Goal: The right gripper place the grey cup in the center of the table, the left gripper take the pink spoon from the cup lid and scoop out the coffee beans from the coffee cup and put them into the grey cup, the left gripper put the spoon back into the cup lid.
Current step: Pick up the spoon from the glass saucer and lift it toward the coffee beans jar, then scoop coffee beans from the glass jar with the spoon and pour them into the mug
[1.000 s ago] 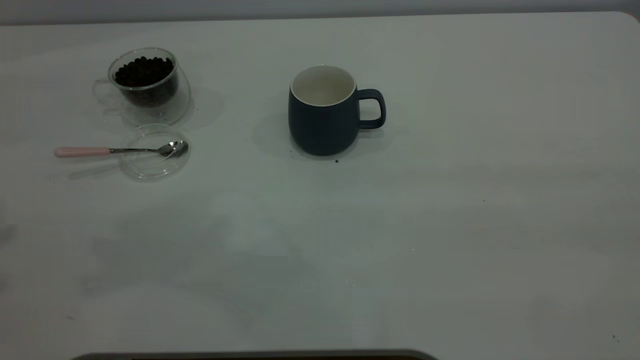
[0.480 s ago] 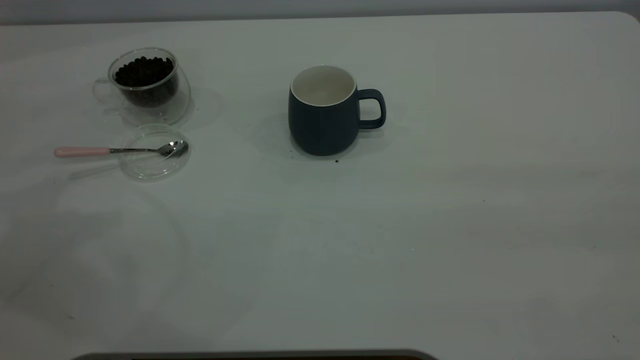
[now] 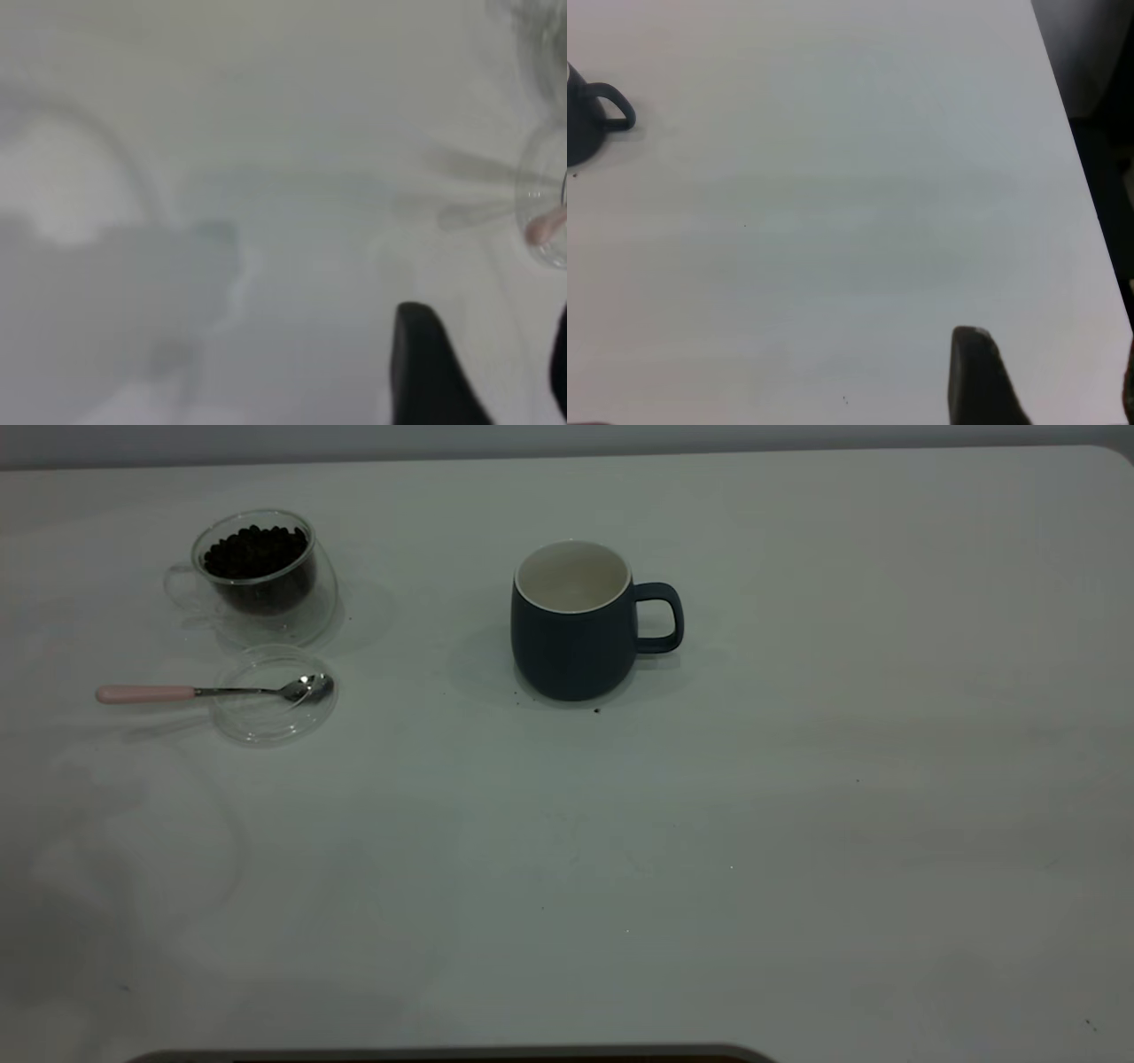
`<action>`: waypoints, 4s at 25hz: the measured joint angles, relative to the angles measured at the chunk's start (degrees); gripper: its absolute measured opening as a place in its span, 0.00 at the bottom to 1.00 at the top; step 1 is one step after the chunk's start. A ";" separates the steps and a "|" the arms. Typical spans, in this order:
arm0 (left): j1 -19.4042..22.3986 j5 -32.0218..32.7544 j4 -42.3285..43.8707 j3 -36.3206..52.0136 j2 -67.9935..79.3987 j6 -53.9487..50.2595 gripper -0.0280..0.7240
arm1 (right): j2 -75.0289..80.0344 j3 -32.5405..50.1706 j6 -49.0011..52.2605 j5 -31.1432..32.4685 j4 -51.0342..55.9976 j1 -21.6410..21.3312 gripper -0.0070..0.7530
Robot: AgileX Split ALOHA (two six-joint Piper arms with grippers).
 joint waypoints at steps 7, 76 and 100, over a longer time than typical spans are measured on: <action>-6.78 2.66 0.11 -7.02 8.89 -2.07 0.82 | 0.00 0.00 0.00 0.00 0.00 0.00 0.56; -19.47 22.12 1.02 -18.28 12.02 -8.67 0.18 | -0.27 0.00 0.00 -0.06 0.00 0.00 0.56; -19.47 13.62 -3.00 -28.49 15.71 -5.59 0.18 | -0.27 0.00 0.00 -0.06 0.00 0.00 0.56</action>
